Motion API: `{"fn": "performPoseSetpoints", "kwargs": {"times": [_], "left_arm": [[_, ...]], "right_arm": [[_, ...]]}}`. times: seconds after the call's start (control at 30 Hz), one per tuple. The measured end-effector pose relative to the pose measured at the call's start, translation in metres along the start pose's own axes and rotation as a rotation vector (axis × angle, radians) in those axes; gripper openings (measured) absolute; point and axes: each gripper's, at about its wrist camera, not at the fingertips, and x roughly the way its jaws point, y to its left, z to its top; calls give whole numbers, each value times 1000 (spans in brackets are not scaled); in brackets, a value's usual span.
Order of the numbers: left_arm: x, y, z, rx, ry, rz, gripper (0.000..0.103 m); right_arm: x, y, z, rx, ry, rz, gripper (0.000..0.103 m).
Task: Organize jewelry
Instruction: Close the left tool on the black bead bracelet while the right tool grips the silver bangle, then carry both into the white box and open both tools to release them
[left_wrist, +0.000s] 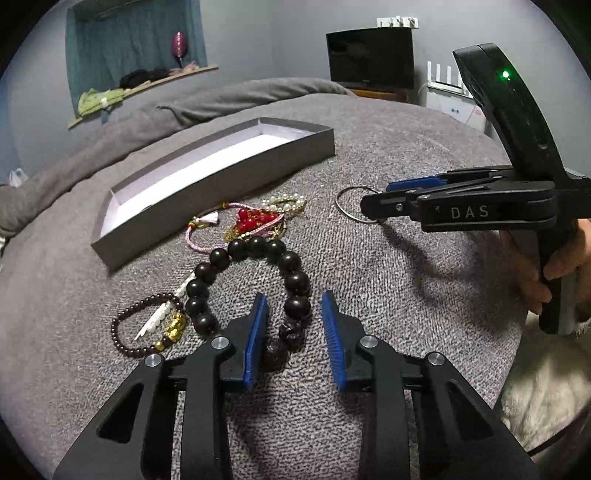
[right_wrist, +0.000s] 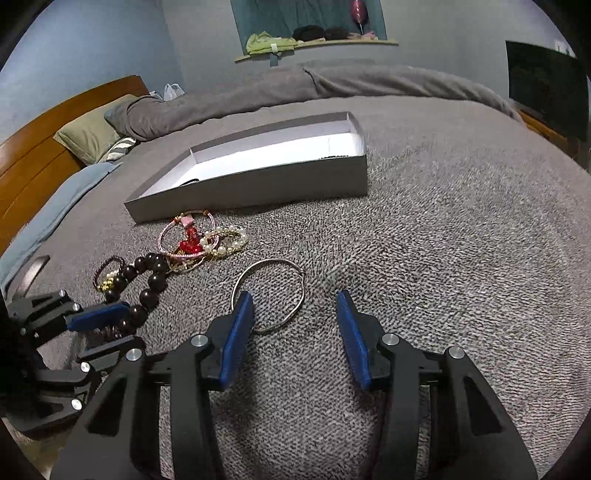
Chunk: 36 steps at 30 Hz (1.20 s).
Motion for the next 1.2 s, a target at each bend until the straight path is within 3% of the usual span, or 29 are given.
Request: {"fn": "performPoseSetpoints", "kwargs": {"times": [0.1,0.17,0.23,0.53,0.77,1.0,1.2], "left_arm": [[3,5,3,-25,3,-18,23],[4,8,5,-39,4,-34,19],[3,7,6,-31,1,-39,15],[-22,16,23,-67,-88,-29,15],[-40,50,64,-107,-144,-26,15],[-35,106,120,-124,-177,59,15],[11,143,154,-105,-104,178,15]], "right_arm": [[4,-1,5,6,9,-15,34],[4,-4,6,18,7,-19,13],[3,-6,6,30,6,-1,6],[-25,4,14,-38,-106,-6,4],[-33,10,55,-105,-164,-14,4],[-10,6,118,-126,-172,-19,4],[39,-6,159,-107,-100,-37,4]]}}
